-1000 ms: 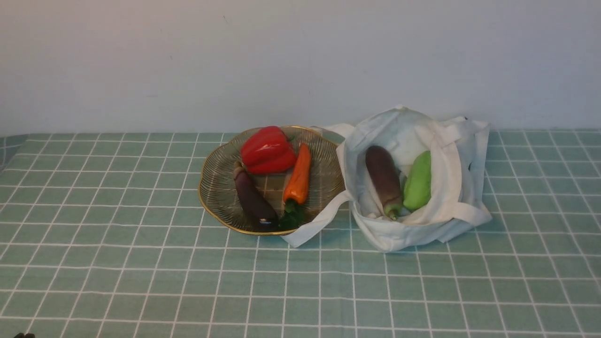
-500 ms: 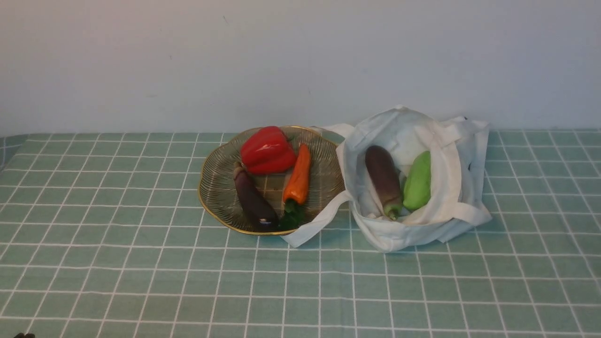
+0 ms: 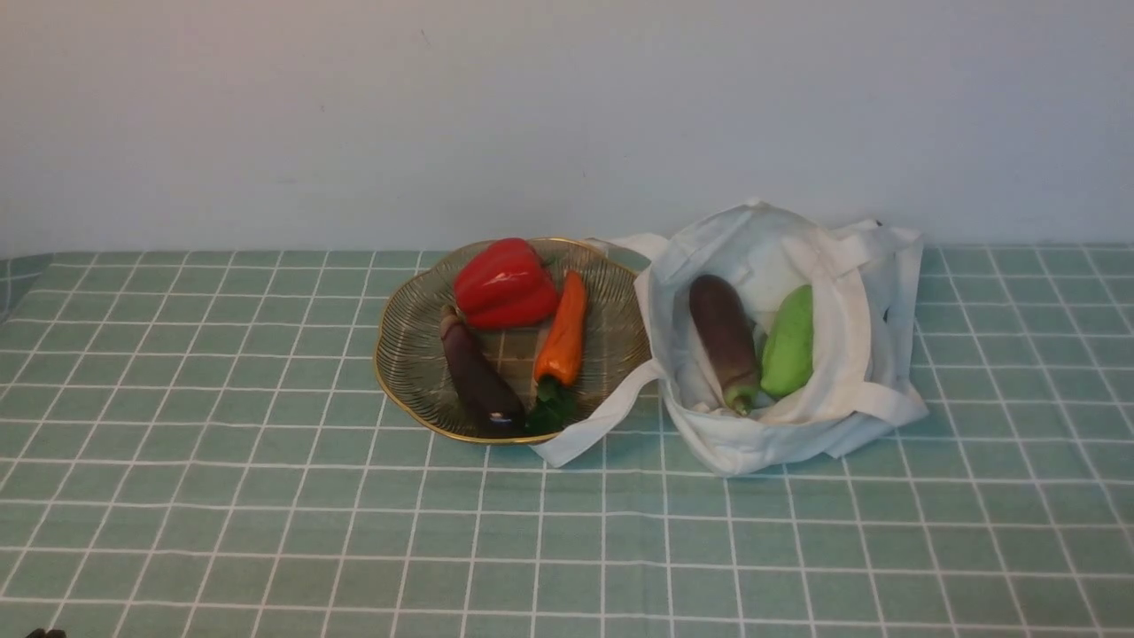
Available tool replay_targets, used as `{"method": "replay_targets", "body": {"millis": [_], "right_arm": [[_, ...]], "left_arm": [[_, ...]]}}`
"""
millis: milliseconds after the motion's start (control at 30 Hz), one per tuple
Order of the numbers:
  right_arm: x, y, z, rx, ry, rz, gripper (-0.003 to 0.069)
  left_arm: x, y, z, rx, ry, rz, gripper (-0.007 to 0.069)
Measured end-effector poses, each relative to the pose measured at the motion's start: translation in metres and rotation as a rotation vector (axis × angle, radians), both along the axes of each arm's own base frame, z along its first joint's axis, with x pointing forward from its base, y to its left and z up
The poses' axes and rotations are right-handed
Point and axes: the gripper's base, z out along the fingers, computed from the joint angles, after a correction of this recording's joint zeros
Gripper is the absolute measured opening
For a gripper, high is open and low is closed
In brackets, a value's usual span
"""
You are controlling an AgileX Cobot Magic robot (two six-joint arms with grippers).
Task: Take vegetables from cloth bag on blue coffee tablecloth place on plate.
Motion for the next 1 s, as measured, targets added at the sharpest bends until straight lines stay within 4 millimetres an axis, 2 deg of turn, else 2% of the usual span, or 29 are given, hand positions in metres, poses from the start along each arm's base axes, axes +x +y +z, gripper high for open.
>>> {"method": "replay_targets", "body": {"millis": [1000], "right_arm": [[-0.0006,-0.0010,-0.0032,-0.003,0.026,-0.017,-0.0015]], "left_arm": [[0.0000,0.0000,0.0000,0.000,0.000,0.000,-0.0005]]}}
